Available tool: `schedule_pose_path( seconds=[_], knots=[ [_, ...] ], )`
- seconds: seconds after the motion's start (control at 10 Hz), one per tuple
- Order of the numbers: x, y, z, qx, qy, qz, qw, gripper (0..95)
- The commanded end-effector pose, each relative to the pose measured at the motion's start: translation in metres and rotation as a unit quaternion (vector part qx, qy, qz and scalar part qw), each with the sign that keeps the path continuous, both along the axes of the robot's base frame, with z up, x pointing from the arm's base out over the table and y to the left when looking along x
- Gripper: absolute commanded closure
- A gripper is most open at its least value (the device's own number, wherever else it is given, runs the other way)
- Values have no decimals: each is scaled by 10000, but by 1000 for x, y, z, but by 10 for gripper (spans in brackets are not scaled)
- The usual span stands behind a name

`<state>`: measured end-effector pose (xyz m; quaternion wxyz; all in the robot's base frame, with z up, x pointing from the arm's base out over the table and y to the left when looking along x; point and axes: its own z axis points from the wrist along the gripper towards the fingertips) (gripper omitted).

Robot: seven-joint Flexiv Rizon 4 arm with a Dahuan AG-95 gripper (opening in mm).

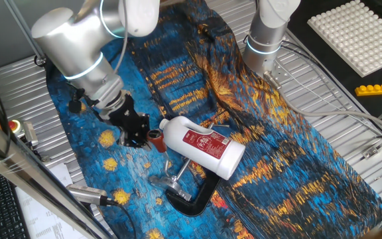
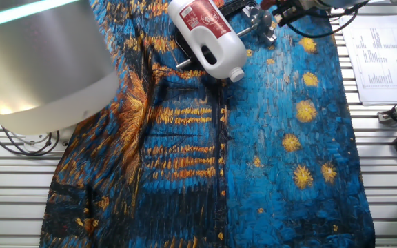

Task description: Push down the lever

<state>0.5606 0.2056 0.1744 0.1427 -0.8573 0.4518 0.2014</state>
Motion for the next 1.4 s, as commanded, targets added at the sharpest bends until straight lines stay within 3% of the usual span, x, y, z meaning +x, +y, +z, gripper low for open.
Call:
schedule_pose_path(
  seconds=[0.1,0.7,1.1,1.4],
  knots=[
    [-3,7,1,-16,5,-42,10000,950],
    [-20,32,2,-26,142,-284,9995,950],
    [-30,56,2,-70,164,-374,9991,950],
    [-34,64,2,-103,188,-423,9989,950]
  ],
)
